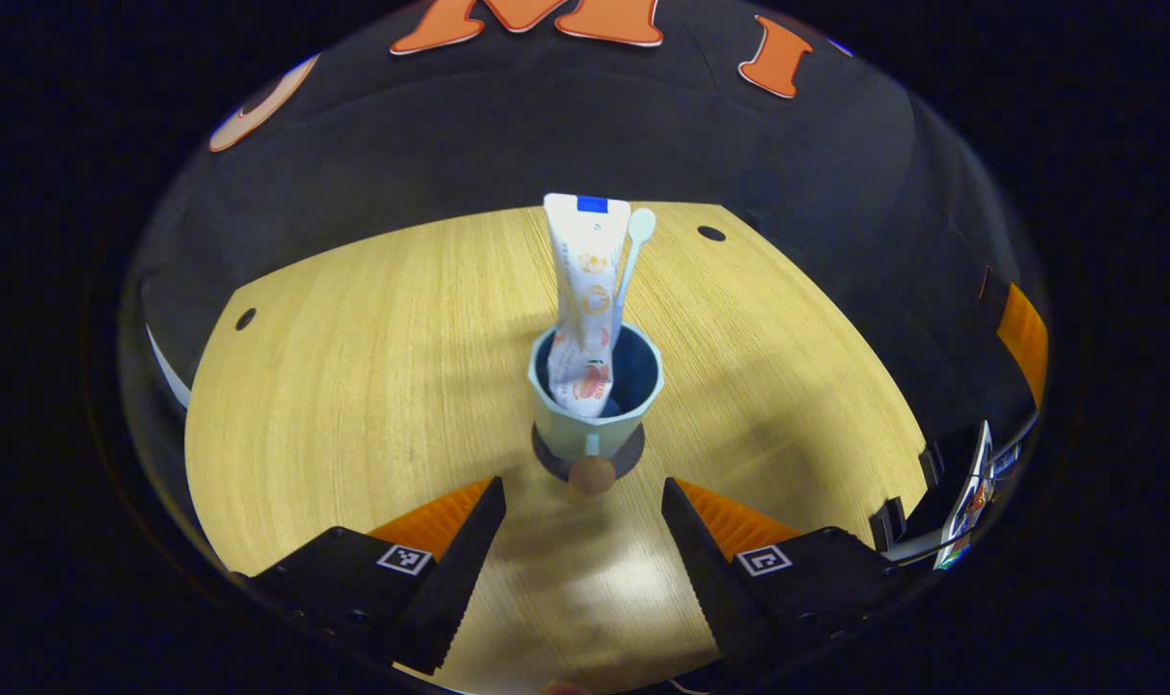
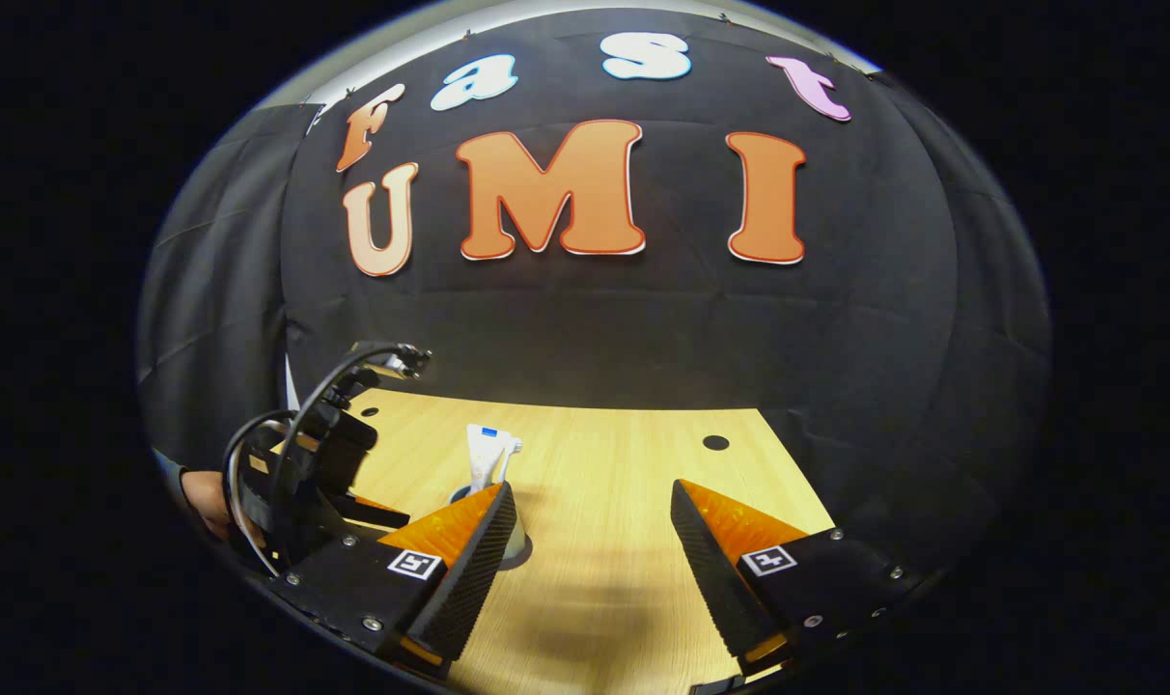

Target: Put the toothbrush and toothpaste on the desktop into the cup, then pick up the cup and place it on the coaster on the desktop.

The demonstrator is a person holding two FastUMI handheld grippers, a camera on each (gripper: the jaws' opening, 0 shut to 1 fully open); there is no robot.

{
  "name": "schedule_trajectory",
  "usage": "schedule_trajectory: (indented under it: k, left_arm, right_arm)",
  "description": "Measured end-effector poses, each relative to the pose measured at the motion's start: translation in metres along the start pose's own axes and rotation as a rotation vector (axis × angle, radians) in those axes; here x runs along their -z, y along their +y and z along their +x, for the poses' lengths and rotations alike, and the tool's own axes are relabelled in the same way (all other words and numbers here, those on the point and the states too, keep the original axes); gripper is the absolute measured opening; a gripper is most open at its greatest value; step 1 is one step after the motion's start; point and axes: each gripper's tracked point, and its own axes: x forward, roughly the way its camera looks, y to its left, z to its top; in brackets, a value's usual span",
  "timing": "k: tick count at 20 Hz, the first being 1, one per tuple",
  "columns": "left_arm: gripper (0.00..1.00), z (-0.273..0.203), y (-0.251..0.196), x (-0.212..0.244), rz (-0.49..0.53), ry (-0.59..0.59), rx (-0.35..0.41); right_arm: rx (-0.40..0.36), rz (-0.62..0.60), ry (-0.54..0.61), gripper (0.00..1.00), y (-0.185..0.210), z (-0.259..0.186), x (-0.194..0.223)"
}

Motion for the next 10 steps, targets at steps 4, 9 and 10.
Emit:
schedule_trajectory:
  k: [4,9,10]
  left_arm:
    - [0.98,-0.036,0.024,-0.016,-0.063,-0.123,-0.056]
    - [0.98,-0.098,0.063,-0.038,-0.150,-0.319,-0.175]
    - [0.98,-0.112,0.070,-0.044,-0.155,-0.372,-0.201]
  right_arm:
    - [-0.038,-0.034,-0.046,0.97,0.014,0.010,-0.019]
    - [-0.099,-0.081,-0.120,0.97,0.036,0.016,-0.045]
    - [-0.111,-0.091,-0.136,0.97,0.042,0.016,-0.049]
